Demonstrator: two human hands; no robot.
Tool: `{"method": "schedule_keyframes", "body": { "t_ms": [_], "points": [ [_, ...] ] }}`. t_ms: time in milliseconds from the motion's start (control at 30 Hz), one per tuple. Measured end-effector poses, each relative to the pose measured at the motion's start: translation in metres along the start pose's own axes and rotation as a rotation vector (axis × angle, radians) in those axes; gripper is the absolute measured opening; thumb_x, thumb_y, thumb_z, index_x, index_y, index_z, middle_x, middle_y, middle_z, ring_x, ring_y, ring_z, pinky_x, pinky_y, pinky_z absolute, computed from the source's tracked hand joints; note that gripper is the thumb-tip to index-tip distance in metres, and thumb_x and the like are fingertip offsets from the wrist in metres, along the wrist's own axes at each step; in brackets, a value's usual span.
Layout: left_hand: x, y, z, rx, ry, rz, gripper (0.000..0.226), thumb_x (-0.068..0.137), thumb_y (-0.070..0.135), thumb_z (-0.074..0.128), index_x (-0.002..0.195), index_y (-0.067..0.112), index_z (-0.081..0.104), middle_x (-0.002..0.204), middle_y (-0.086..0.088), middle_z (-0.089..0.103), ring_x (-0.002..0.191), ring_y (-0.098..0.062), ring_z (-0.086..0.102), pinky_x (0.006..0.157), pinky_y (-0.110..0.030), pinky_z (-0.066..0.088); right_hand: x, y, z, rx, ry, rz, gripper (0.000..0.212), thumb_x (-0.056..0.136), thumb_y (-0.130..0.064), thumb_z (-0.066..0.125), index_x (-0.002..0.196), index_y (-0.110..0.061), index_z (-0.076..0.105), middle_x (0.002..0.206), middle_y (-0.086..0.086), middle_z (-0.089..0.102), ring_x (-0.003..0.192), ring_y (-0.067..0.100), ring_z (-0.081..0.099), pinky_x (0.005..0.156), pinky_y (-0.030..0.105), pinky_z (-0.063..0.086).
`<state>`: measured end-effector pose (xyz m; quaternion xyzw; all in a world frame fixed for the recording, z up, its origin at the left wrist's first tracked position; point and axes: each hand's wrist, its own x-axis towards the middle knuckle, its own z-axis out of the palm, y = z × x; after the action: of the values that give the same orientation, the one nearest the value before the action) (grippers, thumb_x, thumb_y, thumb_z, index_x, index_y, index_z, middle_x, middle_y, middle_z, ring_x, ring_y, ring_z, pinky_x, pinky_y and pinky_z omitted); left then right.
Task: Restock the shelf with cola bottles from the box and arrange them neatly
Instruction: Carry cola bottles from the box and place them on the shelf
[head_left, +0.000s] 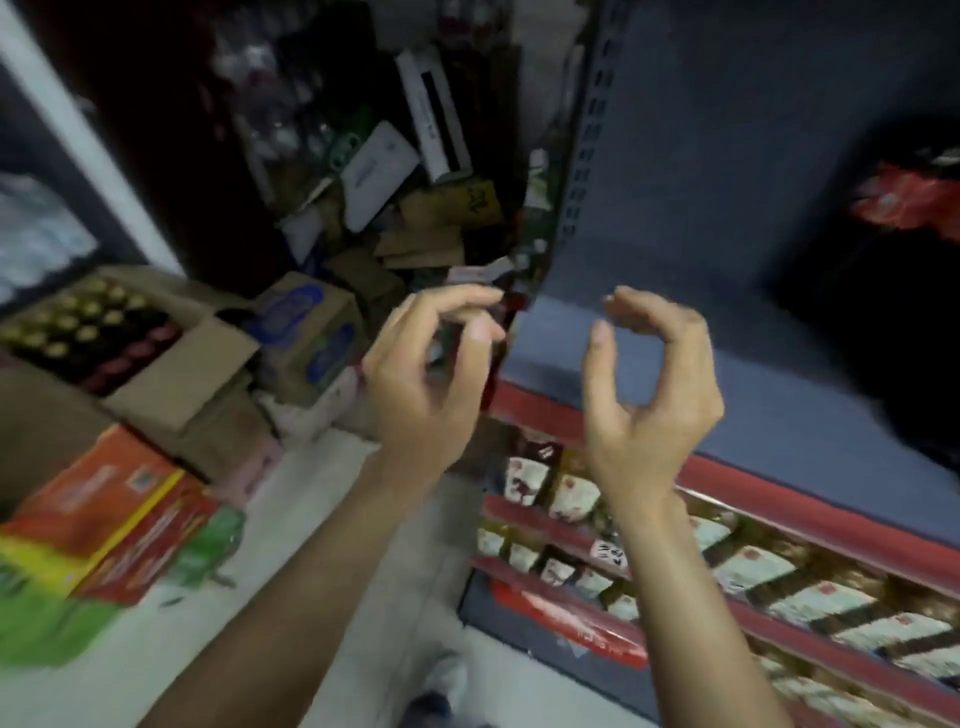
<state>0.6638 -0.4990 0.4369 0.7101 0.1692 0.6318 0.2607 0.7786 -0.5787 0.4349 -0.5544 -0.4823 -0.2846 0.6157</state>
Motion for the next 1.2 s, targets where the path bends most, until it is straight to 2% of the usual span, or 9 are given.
{"method": "schedule_keyframes", "body": {
  "t_ms": [233,400,533,633,700,833,967,1100,1200],
  "points": [
    [-0.097,-0.063,-0.174,0.424,-0.026,-0.509,0.017,0.088,0.029,0.051,0.1,0.026,0.062,0.088,0.016,0.062,0.082,-0.01,0.058,0.074,-0.013,0.042,-0.129,-0.062,0.099,0.296,-0.695,0.278,0.024,0.092,-0.017,0.056,0.111,-0.004,0.062,0.101,0.007,0.065,0.093,0.015,0.06,0.082,0.021,0.046],
    [-0.161,-0.113,-0.295,0.59,0.032,-0.886,0.016,0.082,0.043,0.051,0.096,0.05,0.055,0.084,0.023,0.065,0.078,-0.001,0.062,0.07,-0.025,0.051,-0.229,-0.087,0.182,0.235,-1.086,0.204,0.029,0.089,-0.018,0.054,0.115,-0.01,0.064,0.104,0.002,0.069,0.093,0.021,0.064,0.079,0.032,0.052],
    [-0.172,-0.163,-0.379,0.634,0.097,-1.123,0.018,0.082,0.036,0.052,0.099,0.039,0.058,0.088,0.015,0.068,0.078,-0.004,0.063,0.074,-0.032,0.053,-0.276,-0.113,0.263,0.213,-1.29,0.248,0.032,0.088,-0.013,0.061,0.12,-0.013,0.062,0.108,0.001,0.067,0.098,0.021,0.061,0.079,0.029,0.048],
    [-0.168,-0.212,-0.438,0.682,-0.002,-1.241,0.023,0.081,0.037,0.052,0.101,0.03,0.059,0.092,0.017,0.068,0.082,0.0,0.064,0.075,-0.026,0.05,-0.296,-0.128,0.33,0.163,-1.371,0.305,0.032,0.088,-0.009,0.063,0.12,-0.011,0.061,0.11,0.005,0.067,0.1,0.026,0.061,0.081,0.032,0.047],
    [-0.168,-0.249,-0.468,0.719,-0.057,-1.306,0.031,0.086,0.032,0.061,0.116,0.021,0.056,0.107,0.006,0.068,0.096,-0.014,0.065,0.083,-0.032,0.05,-0.305,-0.135,0.374,0.123,-1.421,0.328,0.032,0.089,-0.009,0.061,0.121,-0.011,0.06,0.111,0.006,0.066,0.101,0.028,0.06,0.081,0.035,0.046],
    [-0.153,-0.325,-0.512,0.717,0.043,-1.415,0.049,0.086,0.031,0.064,0.13,0.016,0.047,0.123,-0.007,0.06,0.108,-0.029,0.059,0.088,-0.045,0.049,-0.315,-0.146,0.462,0.1,-1.494,0.313,0.029,0.092,-0.012,0.059,0.121,-0.01,0.059,0.114,0.007,0.064,0.104,0.028,0.058,0.081,0.038,0.047],
    [-0.111,-0.409,-0.545,0.732,0.091,-1.374,0.045,0.084,0.03,0.062,0.123,0.012,0.053,0.119,-0.008,0.063,0.107,-0.027,0.06,0.085,-0.034,0.048,-0.313,-0.151,0.566,0.178,-1.468,0.304,0.028,0.09,-0.008,0.061,0.118,-0.008,0.061,0.111,0.009,0.066,0.102,0.026,0.059,0.079,0.03,0.045],
    [-0.061,-0.492,-0.575,0.808,0.122,-1.306,0.037,0.086,0.028,0.064,0.119,0.014,0.056,0.114,-0.006,0.064,0.106,-0.024,0.059,0.086,-0.039,0.049,-0.315,-0.137,0.686,0.224,-1.504,0.367,0.035,0.091,-0.011,0.061,0.126,-0.011,0.057,0.122,0.008,0.063,0.113,0.022,0.057,0.088,0.026,0.044],
    [-0.03,-0.551,-0.594,0.85,0.03,-1.261,0.04,0.086,0.026,0.064,0.122,0.013,0.056,0.119,-0.008,0.061,0.11,-0.026,0.056,0.089,-0.04,0.047,-0.316,-0.125,0.767,0.217,-1.532,0.364,0.038,0.092,-0.013,0.061,0.129,-0.012,0.054,0.121,0.005,0.061,0.111,0.021,0.057,0.089,0.034,0.049]
  ]
}}
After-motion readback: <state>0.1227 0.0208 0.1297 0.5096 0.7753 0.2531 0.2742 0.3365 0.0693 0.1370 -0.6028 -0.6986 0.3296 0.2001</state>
